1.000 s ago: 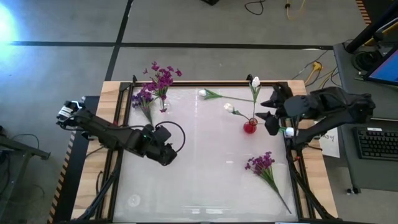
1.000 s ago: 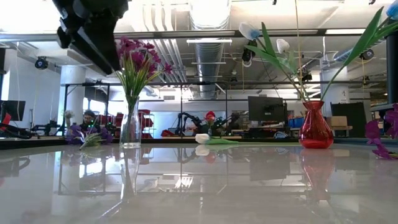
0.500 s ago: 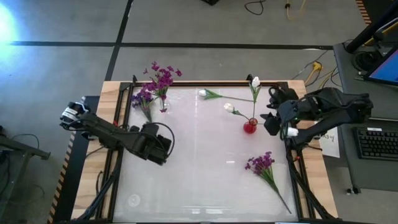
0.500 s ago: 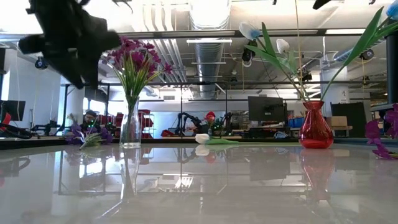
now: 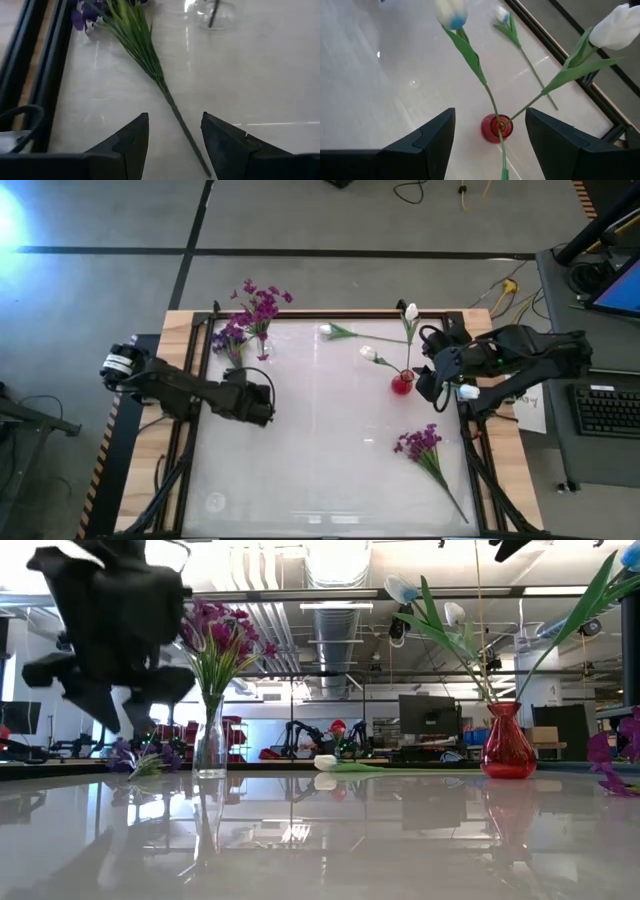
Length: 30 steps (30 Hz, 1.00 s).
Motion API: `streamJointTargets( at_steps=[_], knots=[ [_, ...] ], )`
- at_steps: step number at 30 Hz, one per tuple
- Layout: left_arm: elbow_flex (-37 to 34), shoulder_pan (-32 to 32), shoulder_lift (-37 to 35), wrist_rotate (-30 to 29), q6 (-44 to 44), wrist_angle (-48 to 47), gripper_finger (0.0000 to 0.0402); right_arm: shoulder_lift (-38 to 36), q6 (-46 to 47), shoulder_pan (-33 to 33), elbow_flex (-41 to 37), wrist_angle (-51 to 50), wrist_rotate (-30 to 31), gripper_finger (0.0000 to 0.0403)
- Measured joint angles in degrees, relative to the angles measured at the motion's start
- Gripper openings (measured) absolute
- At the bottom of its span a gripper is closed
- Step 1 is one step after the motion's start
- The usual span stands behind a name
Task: Sort flowers into vase by color
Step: Put the violet flower into the transparent vase
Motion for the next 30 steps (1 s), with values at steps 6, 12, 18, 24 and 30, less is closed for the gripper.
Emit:
streamJointTargets(
  at_steps=[6, 12, 18, 24, 30],
  knots=[
    [-3.9, 6.3, 0.0, -0.5, 5.7, 6.8, 0.0192, 0.3, -0.1, 0.0, 0.0, 0.0, 0.0, 0.0233],
    [-5.5, 11.2, 0.0, -1.5, 11.1, 11.6, 0.0219, 0.3, -0.1, 0.0, 0.0, 0.0, 0.0, 0.0233],
    [-7.0, 14.8, 0.0, -1.7, 12.3, 12.4, 0.0217, 0.3, -0.1, 0.0, 0.0, 0.0, 0.0, 0.0233],
    [-11.2, 15.9, 0.0, -1.7, 12.4, 19.4, 0.0211, 0.3, -0.1, 0.0, 0.0, 0.0, 0.0, 0.0233],
    [-14.5, 16.0, 0.0, -3.6, 12.4, 25.3, 0.021, 0.3, -0.1, 0.0, 0.0, 0.0, 0.0, 0.0233]
  ],
)
